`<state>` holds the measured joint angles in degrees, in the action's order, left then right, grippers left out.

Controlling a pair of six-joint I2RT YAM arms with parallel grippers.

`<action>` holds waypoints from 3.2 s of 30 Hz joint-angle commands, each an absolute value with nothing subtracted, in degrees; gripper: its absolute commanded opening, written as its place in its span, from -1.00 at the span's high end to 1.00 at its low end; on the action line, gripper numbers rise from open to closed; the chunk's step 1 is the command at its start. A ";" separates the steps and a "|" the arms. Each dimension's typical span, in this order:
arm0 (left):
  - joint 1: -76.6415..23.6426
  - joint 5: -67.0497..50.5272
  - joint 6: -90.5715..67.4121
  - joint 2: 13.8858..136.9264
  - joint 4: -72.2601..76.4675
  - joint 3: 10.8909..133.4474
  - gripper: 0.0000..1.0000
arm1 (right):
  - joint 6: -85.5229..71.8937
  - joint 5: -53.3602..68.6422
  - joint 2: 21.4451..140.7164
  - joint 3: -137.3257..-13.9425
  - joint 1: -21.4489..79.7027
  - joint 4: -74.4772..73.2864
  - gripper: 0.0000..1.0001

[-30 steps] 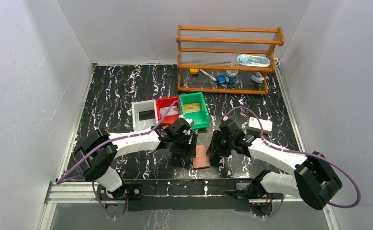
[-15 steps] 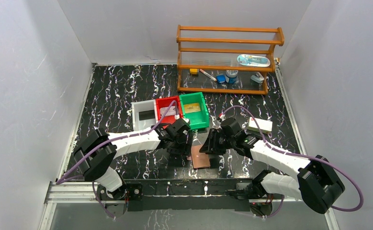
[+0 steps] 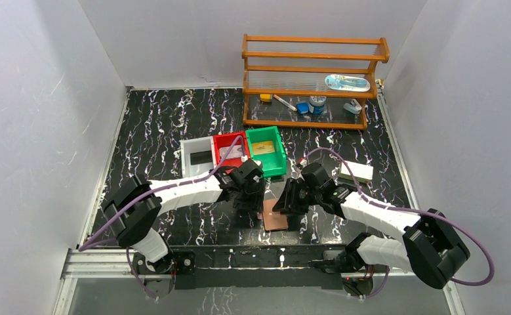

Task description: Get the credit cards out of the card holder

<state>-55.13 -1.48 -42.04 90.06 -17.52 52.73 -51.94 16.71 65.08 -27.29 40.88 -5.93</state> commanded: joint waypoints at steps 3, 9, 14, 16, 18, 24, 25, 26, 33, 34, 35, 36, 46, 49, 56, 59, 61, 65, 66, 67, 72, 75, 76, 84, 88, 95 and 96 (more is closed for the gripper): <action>-55.51 -4.59 -40.21 94.14 -22.44 55.41 -0.01 | -52.47 17.89 67.08 -26.99 40.86 -3.54 0.04; -55.50 -3.43 -40.10 94.27 -24.19 56.34 0.06 | -53.05 17.90 67.94 -26.40 40.84 -3.11 0.05; -55.48 -1.46 -38.95 92.68 -28.36 57.23 0.10 | -53.26 17.76 68.23 -26.15 40.83 -2.76 0.05; -55.51 -2.66 -38.89 92.05 -27.42 56.48 0.12 | -53.49 17.84 68.49 -26.10 40.85 -2.43 0.05; -55.46 -4.59 -38.86 92.58 -25.73 55.80 0.16 | -53.75 17.91 68.62 -26.10 40.80 -2.15 0.05; -55.52 -7.51 -41.22 94.97 -20.03 55.53 0.46 | -53.88 18.01 68.67 -26.06 40.81 -1.91 0.05; -55.48 -7.63 -41.70 94.70 -19.05 55.16 0.49 | -53.88 17.99 68.65 -26.02 40.85 -1.93 0.05; -55.51 -7.53 -42.27 94.36 -18.19 54.74 0.53 | -53.94 18.01 68.64 -25.97 40.84 -2.07 0.05; -55.51 -4.50 -43.99 91.66 -17.17 51.65 1.00 | -53.85 17.75 67.06 -25.87 40.85 -2.72 0.05; -55.48 -4.14 -43.95 91.15 -17.24 51.41 1.00 | -53.51 17.90 66.84 -26.18 40.86 -3.11 0.03; -55.48 -3.95 -43.88 90.50 -17.28 51.22 1.00 | -53.19 17.93 66.49 -26.60 40.87 -3.82 0.01; -55.47 -3.77 -43.86 89.56 -17.28 51.02 1.00 | -52.80 17.74 66.12 -27.08 40.85 -4.74 -0.01; -55.50 -4.20 -41.15 78.65 -16.53 48.59 1.00 | -49.05 11.68 64.30 -34.17 42.43 -15.24 -0.25; -55.48 -4.44 -40.95 75.93 -16.27 47.88 1.00 | -49.05 10.87 64.92 -35.52 43.96 -14.94 -0.32; -55.49 -5.40 -39.55 74.05 -16.74 48.77 1.00 | -49.39 11.02 68.48 -37.98 48.08 -12.40 -0.44; -55.57 -5.40 -39.13 74.26 -17.13 49.28 1.00 | -49.07 10.68 69.89 -39.28 49.40 -12.55 -0.47; -55.46 -5.42 -39.12 74.31 -17.20 49.44 1.00 | -47.79 9.44 70.84 -40.75 50.28 -14.24 -0.50; -55.48 -4.64 -39.56 73.87 -17.27 49.58 1.00 | -45.78 8.63 72.73 -42.54 51.67 -15.76 -0.52; -55.47 -4.46 -39.57 73.64 -17.30 49.65 1.00 | -45.65 8.29 73.15 -42.74 52.10 -15.98 -0.53; -55.47 -4.34 -39.49 73.51 -17.46 49.78 1.00 | -45.66 7.88 73.59 -42.80 52.27 -16.17 -0.52; -55.54 -2.57 -39.13 72.53 -19.48 50.37 1.00 | -47.26 0.96 73.71 -43.90 52.37 -20.56 -0.12; -55.47 0.51 -39.44 71.29 -22.39 49.97 1.00 | -49.66 -2.63 70.33 -42.41 52.38 -20.33 -0.07; -55.50 1.06 -39.55 70.69 -23.03 49.44 1.00 | -50.55 -2.74 69.14 -41.29 52.38 -18.97 -0.04; -55.54 3.75 -41.10 66.03 -26.09 45.43 1.00 | -53.91 -0.24 67.65 -35.84 52.19 -14.46 0.04; -55.51 4.02 -41.18 65.58 -26.95 44.70 1.00 | -53.84 -0.03 69.95 -35.92 52.21 -14.46 0.05; -55.52 5.06 -42.19 64.98 -28.93 43.96 1.00 | -52.17 0.02 73.32 -37.98 52.19 -13.81 -0.06; -55.52 5.65 -42.83 65.25 -29.50 43.93 1.00 | -51.51 -0.43 73.83 -38.74 52.18 -14.25 -0.09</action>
